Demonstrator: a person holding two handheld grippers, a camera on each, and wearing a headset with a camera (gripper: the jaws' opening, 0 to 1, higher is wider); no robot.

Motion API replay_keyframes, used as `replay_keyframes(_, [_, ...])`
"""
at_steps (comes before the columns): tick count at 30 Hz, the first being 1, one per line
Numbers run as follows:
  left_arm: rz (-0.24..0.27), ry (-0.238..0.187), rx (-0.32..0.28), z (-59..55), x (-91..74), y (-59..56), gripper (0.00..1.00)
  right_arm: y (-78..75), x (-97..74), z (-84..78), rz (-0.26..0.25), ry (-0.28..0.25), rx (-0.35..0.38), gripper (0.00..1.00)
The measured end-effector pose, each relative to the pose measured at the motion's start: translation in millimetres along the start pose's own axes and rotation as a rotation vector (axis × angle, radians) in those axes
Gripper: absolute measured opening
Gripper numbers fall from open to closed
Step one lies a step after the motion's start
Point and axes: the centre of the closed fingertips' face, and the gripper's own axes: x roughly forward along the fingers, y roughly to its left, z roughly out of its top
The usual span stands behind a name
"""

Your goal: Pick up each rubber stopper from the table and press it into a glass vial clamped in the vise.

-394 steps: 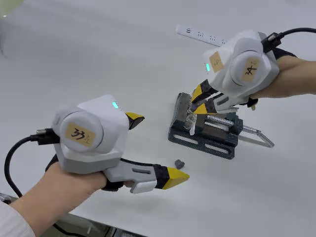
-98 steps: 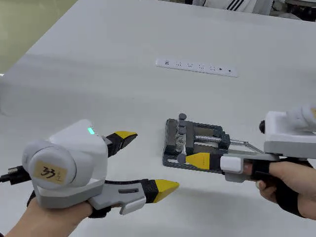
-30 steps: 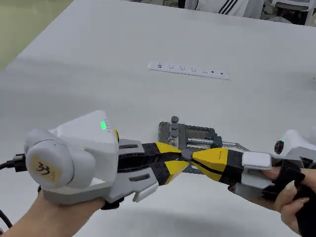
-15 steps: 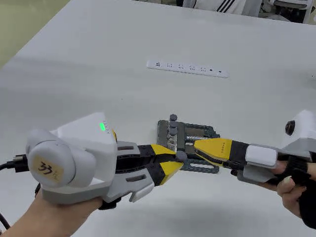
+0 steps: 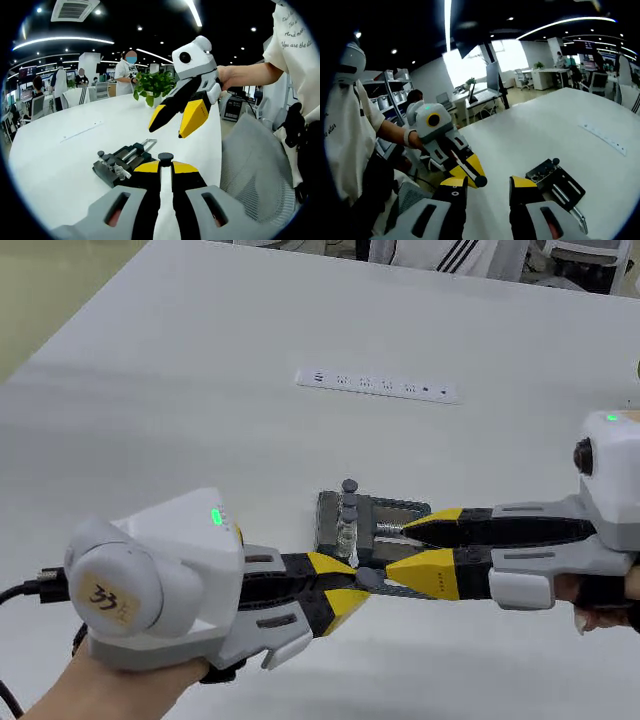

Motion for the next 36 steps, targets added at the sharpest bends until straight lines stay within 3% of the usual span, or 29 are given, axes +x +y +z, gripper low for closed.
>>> replay_keyframes(4, [-0.01,0.009,0.006,-2.1,1.4,-1.8,0.04,4.1,3.1,-7.8,0.023,0.128,-0.184,0.26])
replay_keyframes(9, [-0.025,0.019,0.024,-4.3,3.5,-5.1,0.04,12.6,6.3,-9.7,0.084,0.226,-0.313,0.21])
replay_keyframes(17, [-0.038,0.021,0.02,-5.0,6.4,-8.5,0.04,11.7,13.0,-18.0,0.124,0.371,-0.506,0.17])
replay_keyframes(22, [-0.05,0.028,0.024,-8.1,6.7,-9.4,0.04,16.0,15.4,-25.4,0.148,0.427,-0.557,0.12])
replay_keyframes(36, [-0.075,0.046,0.039,-13.9,7.8,-14.7,0.03,24.5,18.9,-34.4,0.195,0.484,-0.603,0.08])
